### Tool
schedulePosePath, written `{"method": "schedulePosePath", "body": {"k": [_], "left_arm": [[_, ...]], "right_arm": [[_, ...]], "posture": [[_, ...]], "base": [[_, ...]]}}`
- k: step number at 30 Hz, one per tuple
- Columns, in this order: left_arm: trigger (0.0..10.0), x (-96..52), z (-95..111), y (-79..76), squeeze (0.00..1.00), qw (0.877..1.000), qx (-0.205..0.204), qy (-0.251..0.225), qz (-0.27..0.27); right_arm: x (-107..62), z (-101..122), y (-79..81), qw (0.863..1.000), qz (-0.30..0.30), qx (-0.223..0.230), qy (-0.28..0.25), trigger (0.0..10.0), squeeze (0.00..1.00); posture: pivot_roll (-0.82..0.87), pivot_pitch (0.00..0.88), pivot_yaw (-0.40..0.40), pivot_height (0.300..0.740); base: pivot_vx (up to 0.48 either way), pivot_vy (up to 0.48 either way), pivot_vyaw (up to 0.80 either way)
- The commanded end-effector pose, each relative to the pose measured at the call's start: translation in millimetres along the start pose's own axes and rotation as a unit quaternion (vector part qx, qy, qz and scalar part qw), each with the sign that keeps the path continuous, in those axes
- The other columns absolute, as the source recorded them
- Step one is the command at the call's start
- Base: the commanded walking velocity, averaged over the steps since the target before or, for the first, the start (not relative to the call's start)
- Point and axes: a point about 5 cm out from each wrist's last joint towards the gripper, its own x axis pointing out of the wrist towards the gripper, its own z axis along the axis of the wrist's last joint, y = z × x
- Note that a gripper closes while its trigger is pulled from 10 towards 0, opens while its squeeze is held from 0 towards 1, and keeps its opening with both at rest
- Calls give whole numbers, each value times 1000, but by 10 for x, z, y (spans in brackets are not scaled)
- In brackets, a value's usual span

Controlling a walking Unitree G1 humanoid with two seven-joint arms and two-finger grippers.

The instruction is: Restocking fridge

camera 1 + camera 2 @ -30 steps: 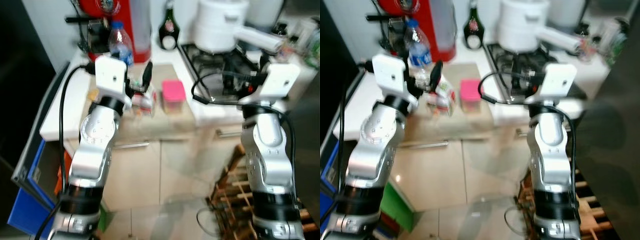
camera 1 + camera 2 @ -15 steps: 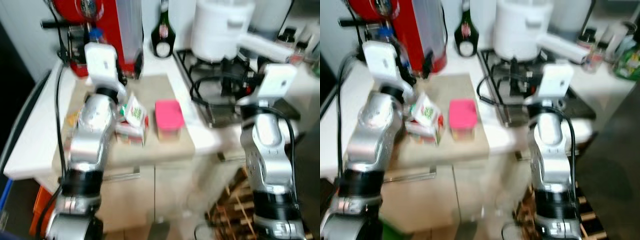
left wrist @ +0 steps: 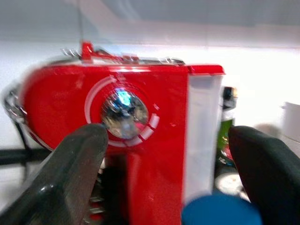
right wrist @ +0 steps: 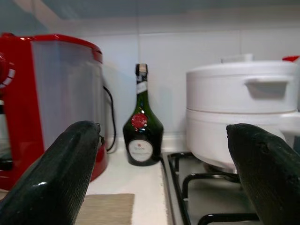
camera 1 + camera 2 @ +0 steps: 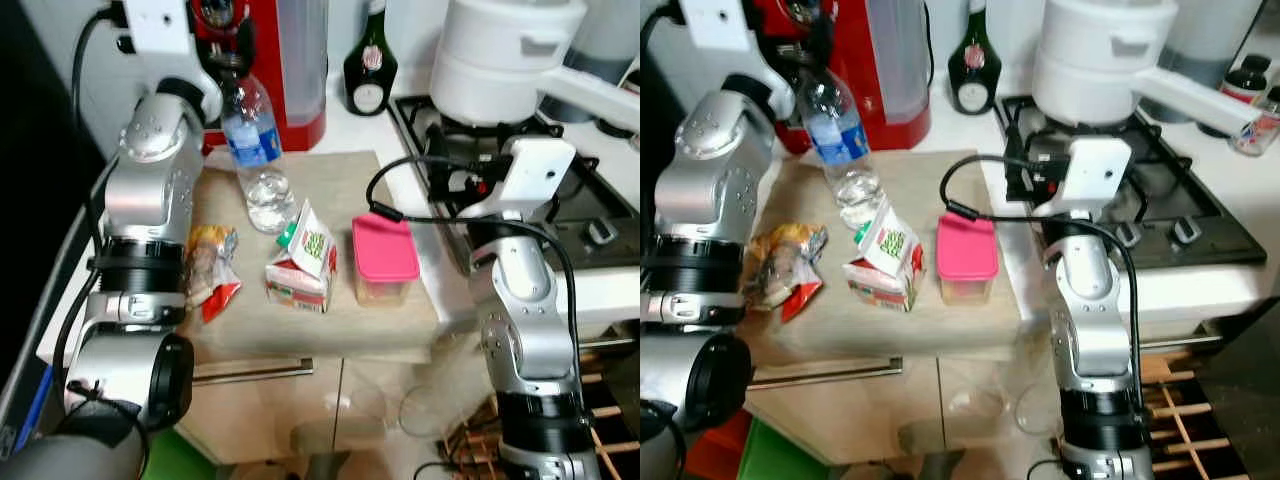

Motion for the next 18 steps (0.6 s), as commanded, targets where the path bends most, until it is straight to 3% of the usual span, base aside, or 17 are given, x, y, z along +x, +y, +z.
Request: {"method": "schedulePosePath", "body": {"k": [1, 4, 10, 18], "left_arm": [[10000, 56, -51, 3, 0, 999, -27, 22, -9], [10000, 124, -135, 2, 0, 997, -55, 60, -13], [10000, 146, -320, -1, 0, 989, -68, 127, -16], [10000, 174, -466, -61, 0, 983, -42, 175, -41]], "right_arm": [[-3, 57, 37, 1000, 7, 0, -8, 10000, 275], [-34, 58, 59, 1000, 9, 1, -4, 10000, 271], [-86, 52, 51, 1000, 6, -1, 2, 10000, 271], [-46, 68, 61, 1000, 9, -1, 2, 10000, 271]], "posture": [[-19, 0, 53, 740], [-28, 0, 60, 740], [-40, 0, 69, 740], [-33, 0, 65, 740]], "base": [[0, 0, 0], [0, 0, 0], [0, 0, 0], [0, 0, 0]]}}
